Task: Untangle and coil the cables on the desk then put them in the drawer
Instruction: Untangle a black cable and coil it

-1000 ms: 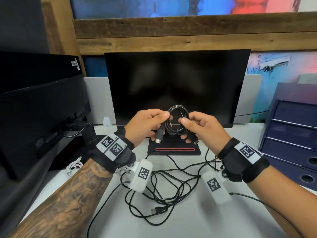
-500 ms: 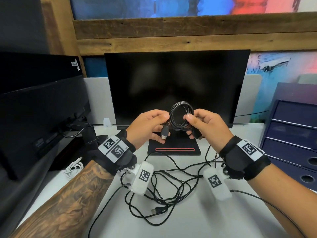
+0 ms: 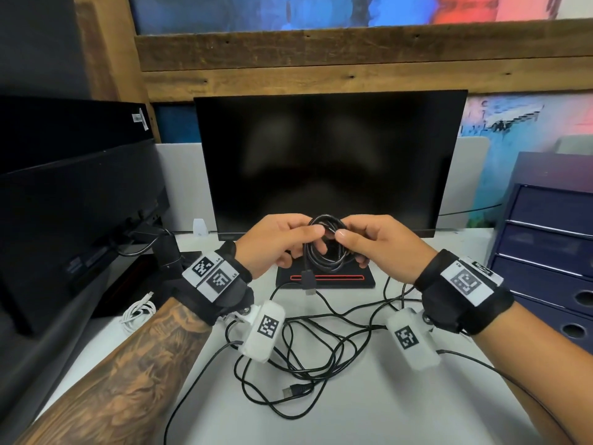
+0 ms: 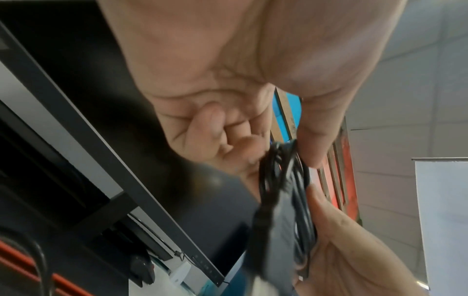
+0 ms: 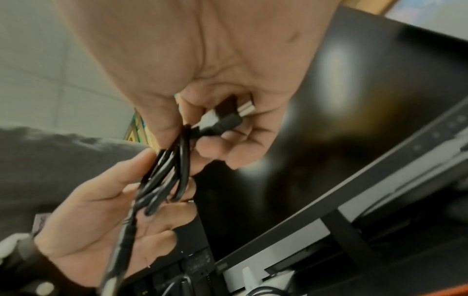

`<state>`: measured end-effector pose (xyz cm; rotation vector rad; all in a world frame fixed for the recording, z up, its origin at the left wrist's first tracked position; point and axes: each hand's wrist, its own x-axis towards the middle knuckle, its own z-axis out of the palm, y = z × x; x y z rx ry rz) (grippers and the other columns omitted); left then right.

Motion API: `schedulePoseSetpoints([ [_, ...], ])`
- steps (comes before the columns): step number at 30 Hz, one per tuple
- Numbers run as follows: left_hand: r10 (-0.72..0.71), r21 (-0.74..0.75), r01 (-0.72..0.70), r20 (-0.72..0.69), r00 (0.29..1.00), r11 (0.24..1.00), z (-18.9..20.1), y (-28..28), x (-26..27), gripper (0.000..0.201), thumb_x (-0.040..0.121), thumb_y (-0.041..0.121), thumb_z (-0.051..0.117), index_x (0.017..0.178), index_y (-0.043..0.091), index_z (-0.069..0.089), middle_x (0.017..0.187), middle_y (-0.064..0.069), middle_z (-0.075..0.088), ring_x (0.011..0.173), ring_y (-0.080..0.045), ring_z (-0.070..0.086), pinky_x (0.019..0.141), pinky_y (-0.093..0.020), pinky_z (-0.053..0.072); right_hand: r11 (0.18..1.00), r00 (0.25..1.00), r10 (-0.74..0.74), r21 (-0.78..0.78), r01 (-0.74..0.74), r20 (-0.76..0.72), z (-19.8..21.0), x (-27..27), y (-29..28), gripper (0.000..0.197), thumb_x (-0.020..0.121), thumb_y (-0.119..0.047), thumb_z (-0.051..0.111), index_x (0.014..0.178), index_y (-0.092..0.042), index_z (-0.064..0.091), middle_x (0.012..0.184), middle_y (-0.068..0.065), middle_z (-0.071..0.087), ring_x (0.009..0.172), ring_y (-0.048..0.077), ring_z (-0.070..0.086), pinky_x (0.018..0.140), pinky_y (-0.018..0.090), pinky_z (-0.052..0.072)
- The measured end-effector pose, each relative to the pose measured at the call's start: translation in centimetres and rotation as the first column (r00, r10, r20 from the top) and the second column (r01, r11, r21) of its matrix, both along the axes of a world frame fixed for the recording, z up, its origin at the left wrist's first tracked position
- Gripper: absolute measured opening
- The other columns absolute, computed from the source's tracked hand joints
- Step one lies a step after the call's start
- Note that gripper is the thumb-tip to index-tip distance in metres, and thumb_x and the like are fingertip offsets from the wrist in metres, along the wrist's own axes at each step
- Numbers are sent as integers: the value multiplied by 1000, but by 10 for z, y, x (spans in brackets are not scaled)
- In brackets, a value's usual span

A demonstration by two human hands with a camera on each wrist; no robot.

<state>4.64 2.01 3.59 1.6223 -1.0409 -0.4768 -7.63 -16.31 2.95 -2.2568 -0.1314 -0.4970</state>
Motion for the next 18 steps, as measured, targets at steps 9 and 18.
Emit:
schedulePoseSetpoints([
  [9,75,-32,-75,-4,997,997,4,2,0,27,100,21,56,110,-2,68,99,-10,76,69,-15,59,63,-27,57,936,911,-231,-177,304,340,-8,11,-14,33,95,-37,64,126,-25,63,115,-12,61,106,8,60,95,32,50],
  [18,-46,-383,-106,-367,929,918,-4,-15,-15,15,99,24,54,103,15,64,120,-5,71,84,-14,67,71,-26,58,872,987,-15,485,-64,158,-15,10,19,29,99,-42,57,107,-16,65,74,8,63,59,22,57,56,36,49],
])
